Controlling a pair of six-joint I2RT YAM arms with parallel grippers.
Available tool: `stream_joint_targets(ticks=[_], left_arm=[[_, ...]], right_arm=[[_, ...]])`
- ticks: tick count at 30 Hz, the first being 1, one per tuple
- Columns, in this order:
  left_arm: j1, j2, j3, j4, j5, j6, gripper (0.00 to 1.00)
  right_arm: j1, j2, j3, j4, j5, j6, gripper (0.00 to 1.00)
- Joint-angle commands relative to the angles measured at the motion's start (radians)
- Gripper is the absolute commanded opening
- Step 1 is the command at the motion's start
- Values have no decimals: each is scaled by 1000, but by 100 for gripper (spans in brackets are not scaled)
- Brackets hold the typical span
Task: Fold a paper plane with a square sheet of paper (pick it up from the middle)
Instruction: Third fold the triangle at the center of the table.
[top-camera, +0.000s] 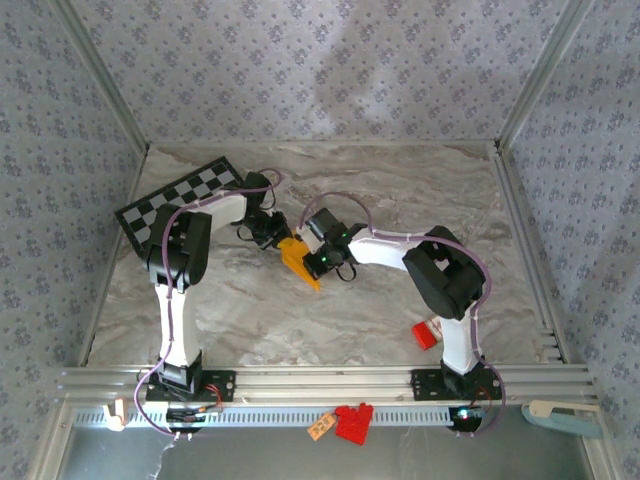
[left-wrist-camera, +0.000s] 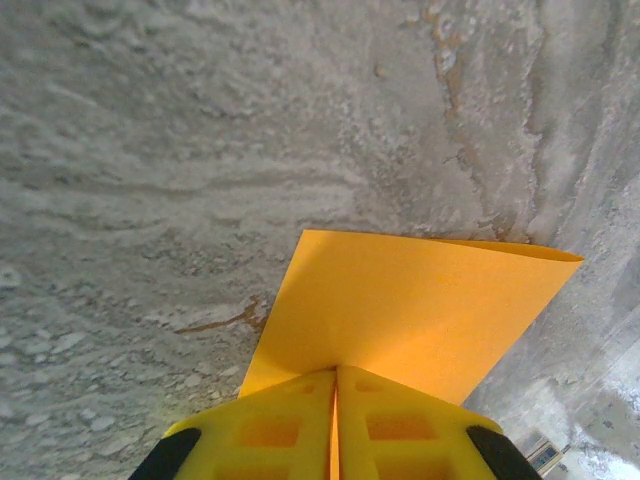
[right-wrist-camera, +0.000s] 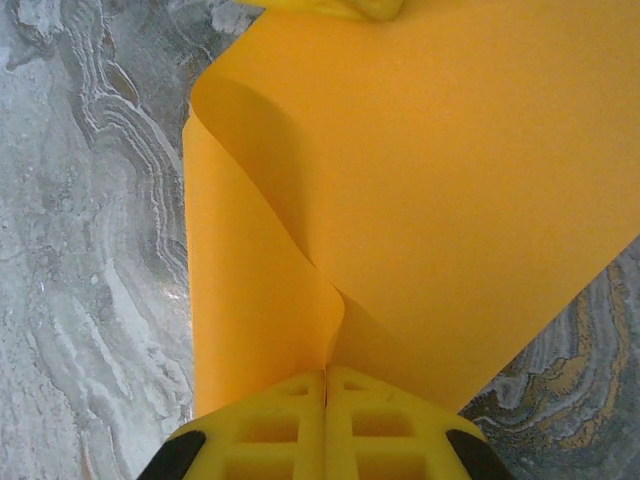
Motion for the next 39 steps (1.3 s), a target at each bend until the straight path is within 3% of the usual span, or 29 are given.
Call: stream_joint_targets(ticks=[1, 13, 39], left_arm=[[-7, 26, 4, -50, -32, 18, 10], [-6, 29, 17, -43, -15, 19, 11], [-9, 41, 15, -50, -18, 30, 9]], right_arm=[[0, 32, 28, -45, -2, 12, 1], [-7, 45, 50, -52, -59, 9, 2], [-19, 73, 83, -74, -56, 3, 2]])
